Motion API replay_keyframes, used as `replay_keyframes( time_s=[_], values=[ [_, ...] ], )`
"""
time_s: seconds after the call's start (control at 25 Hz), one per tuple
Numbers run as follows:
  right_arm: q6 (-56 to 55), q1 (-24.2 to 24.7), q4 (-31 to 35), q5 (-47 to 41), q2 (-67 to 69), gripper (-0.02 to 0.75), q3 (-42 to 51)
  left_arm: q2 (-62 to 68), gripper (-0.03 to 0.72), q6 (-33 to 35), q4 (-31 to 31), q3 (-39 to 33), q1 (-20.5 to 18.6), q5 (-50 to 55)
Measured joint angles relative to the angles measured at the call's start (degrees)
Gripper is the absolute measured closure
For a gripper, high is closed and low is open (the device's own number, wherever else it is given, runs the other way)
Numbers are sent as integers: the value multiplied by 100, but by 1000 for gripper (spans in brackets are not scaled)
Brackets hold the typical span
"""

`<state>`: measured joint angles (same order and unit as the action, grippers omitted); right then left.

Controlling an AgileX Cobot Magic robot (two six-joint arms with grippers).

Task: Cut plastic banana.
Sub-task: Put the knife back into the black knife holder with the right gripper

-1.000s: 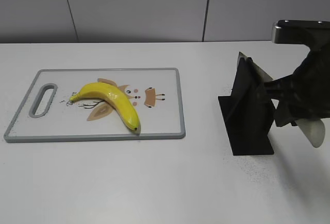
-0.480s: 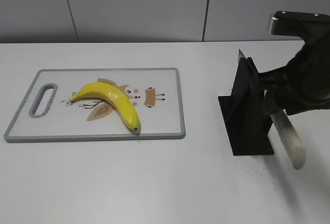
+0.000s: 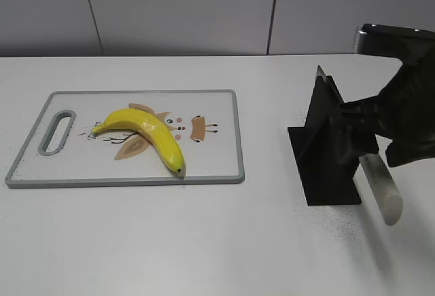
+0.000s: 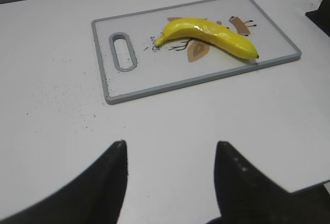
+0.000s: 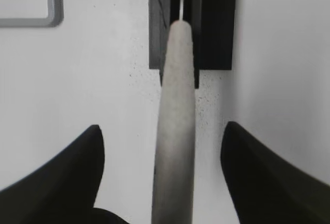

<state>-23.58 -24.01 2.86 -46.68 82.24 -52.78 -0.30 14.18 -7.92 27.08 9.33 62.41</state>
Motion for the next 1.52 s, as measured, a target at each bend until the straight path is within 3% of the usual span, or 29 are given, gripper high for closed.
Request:
replay_keyframes(
  time_s=[0.28, 0.4, 0.6, 0.84, 1.12, 1.52],
  values=[
    [658, 0, -174, -401, -1138, 205, 0, 0, 85, 0, -5, 0, 0, 0],
    [1139, 0, -179, -652, -2000, 205, 39, 0, 92, 0, -11, 0, 0, 0],
    [2072, 0, -179, -775, -3629, 205, 799, 0, 109, 0, -15, 0, 0, 0],
    [2358, 0, -327, -892, -5767, 205, 1994, 0, 109, 0, -15, 0, 0, 0],
    [2506, 0, -332, -1252, -7619, 205, 2386, 0, 110, 0, -15, 0, 0, 0],
    [2522, 59, -286, -1296, -8257, 205, 2392, 0, 110, 0, -23, 0, 0, -5]
  ],
)
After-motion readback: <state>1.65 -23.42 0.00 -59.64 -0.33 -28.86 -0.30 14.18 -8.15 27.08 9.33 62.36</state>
